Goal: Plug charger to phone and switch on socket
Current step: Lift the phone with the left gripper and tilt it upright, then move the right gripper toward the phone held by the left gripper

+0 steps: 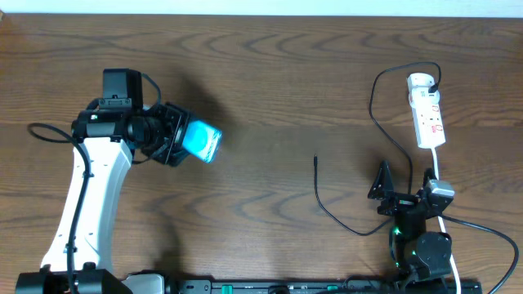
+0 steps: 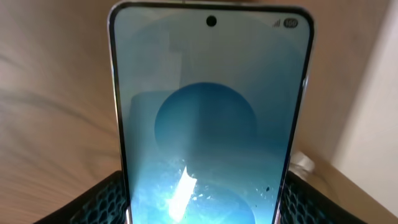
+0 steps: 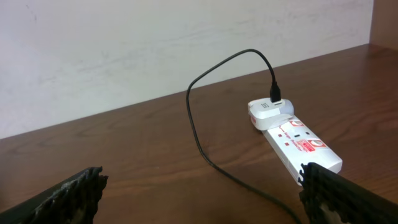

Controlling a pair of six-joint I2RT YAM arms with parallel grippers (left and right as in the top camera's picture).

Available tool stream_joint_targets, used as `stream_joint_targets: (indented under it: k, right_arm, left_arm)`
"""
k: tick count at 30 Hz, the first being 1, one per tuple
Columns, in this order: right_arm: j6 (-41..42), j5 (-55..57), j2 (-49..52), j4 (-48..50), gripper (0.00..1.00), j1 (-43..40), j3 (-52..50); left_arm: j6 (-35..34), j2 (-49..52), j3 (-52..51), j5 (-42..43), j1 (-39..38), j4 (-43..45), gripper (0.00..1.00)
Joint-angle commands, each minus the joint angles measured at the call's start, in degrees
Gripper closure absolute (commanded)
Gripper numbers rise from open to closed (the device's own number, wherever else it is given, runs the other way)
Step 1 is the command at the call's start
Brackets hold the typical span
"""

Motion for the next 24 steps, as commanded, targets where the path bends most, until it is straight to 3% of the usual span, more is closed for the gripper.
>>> stream_joint_targets:
  k: [1, 5, 11, 18, 24]
  right_arm:
    - [-0.92, 0.07, -0.24, -0.24, 0.01, -0.74, -0.04]
    - [-0.92, 0.07, -0.24, -0.24, 0.01, -0.74, -0.04]
    - [-0.96, 0.68, -0.24, -0.15, 0.01, -0.74, -0.04]
    - [-0.33, -5.44, -0.24, 9.99, 0.01, -0.74, 0.02]
    - [-1.81, -10.27, 3.13, 2.93, 0.01, -0.74, 6.25]
  left_arm:
    - [7.43, -0.79, 1.81, -16.76, -0.66, -2.99, 0.93]
    - [8.76, -0.79, 1.55, -22.82, -2.19, -4.92, 0.93]
    - [8.90, -0.79, 0.57, -24.81, -3.74, -4.96, 0.93]
    - [8.90, -0.79, 0.59, -24.76, -3.72, -4.96, 0.93]
    - [8.85, -0.79, 0.59, -24.74, -3.72, -4.74, 0.93]
